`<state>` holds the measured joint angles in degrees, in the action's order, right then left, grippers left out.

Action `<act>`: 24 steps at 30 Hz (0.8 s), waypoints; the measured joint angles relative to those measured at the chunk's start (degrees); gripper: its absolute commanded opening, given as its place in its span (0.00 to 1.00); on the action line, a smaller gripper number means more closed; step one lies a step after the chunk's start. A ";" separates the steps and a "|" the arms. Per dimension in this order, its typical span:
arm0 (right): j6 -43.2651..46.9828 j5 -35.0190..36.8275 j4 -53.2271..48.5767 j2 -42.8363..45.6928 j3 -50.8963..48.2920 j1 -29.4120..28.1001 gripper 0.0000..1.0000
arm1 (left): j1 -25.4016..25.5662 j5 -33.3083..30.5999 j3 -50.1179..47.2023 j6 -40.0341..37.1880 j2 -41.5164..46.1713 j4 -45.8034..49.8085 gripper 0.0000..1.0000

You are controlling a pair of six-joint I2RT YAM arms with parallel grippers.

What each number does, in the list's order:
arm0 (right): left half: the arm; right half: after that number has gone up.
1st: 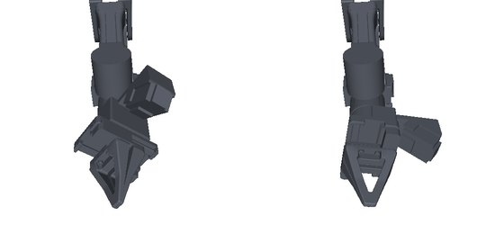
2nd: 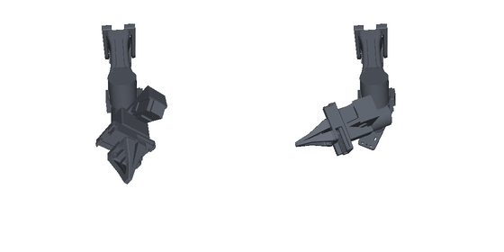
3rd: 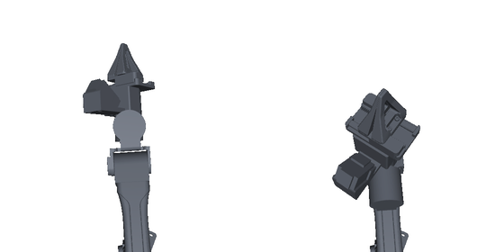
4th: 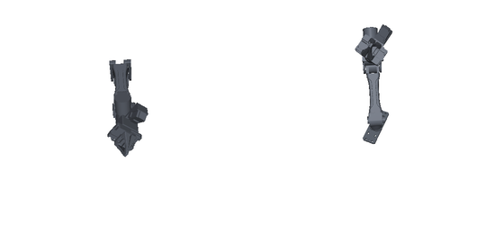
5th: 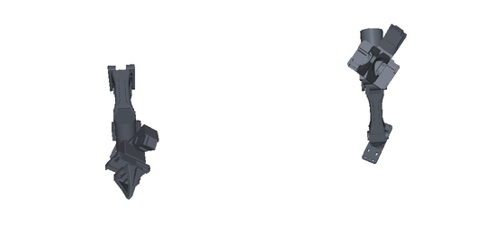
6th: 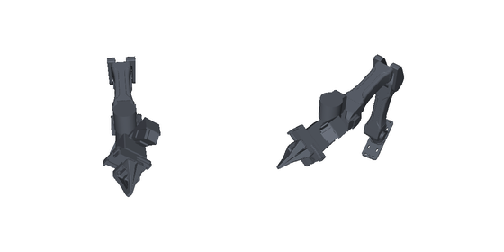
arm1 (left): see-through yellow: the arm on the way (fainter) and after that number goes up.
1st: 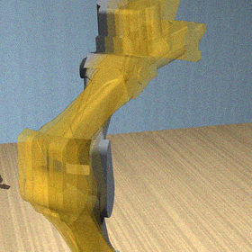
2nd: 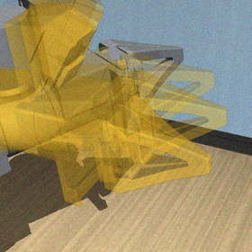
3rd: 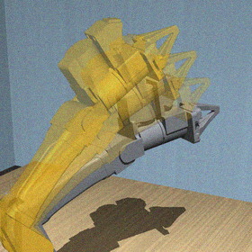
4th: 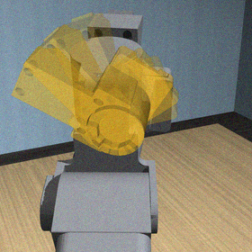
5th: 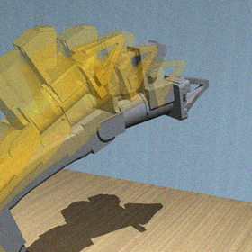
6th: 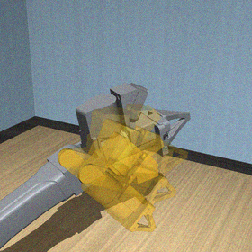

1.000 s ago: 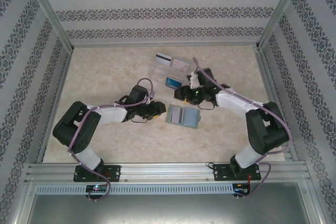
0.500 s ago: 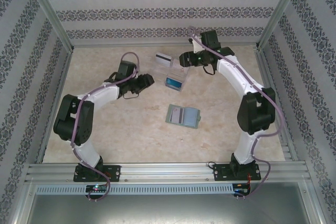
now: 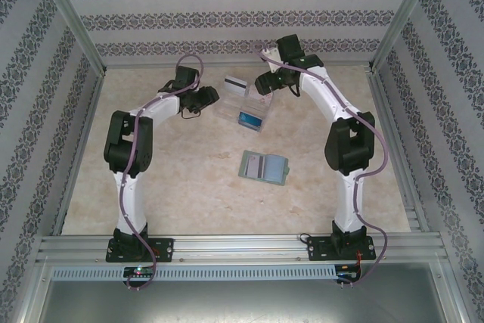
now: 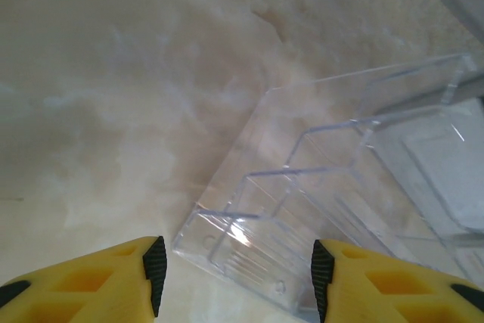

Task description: Put the credit cards into the card holder

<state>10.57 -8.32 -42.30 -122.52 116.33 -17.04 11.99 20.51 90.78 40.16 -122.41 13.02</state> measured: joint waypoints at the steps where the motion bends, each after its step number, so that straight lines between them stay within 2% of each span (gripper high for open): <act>1: 0.39 0.07 -0.37 -0.39 0.46 0.00 0.84 | 0.00 0.07 0.52 -0.35 -0.90 0.44 0.52; 12: 3.67 2.10 -5.18 -6.62 6.80 -1.51 0.85 | 1.73 0.46 1.51 -1.62 -3.63 2.95 0.52; 24: 4.66 4.92 -6.38 -9.07 7.89 -2.25 0.84 | 1.90 0.81 1.62 -2.10 -4.87 2.89 0.52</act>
<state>15.22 -3.40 -48.69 -131.59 124.22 -19.29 13.89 21.32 92.40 38.06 -127.28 15.90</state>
